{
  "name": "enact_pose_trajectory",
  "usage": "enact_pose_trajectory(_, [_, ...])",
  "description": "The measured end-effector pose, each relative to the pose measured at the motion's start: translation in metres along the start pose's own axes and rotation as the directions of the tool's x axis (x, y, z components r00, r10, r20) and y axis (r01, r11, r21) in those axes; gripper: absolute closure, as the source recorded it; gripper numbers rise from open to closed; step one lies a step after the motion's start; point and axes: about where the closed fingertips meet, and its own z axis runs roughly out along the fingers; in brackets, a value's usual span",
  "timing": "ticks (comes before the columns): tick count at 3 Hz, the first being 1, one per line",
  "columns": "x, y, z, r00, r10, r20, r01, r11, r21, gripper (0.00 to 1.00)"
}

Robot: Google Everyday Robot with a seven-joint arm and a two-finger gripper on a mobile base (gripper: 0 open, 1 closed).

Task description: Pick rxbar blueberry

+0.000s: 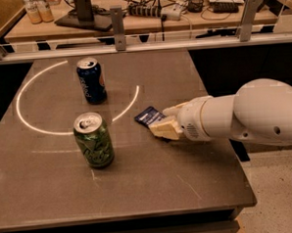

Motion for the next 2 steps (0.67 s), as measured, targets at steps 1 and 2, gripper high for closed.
enact_pose_trajectory(1, [-0.003,0.000,-0.002,1.000,-0.014,0.002,0.014,0.9999,-0.009,0.88])
enact_pose_trajectory(2, [-0.025,0.006,-0.015,0.997,-0.037,0.061,0.040,0.9981,-0.048,1.00])
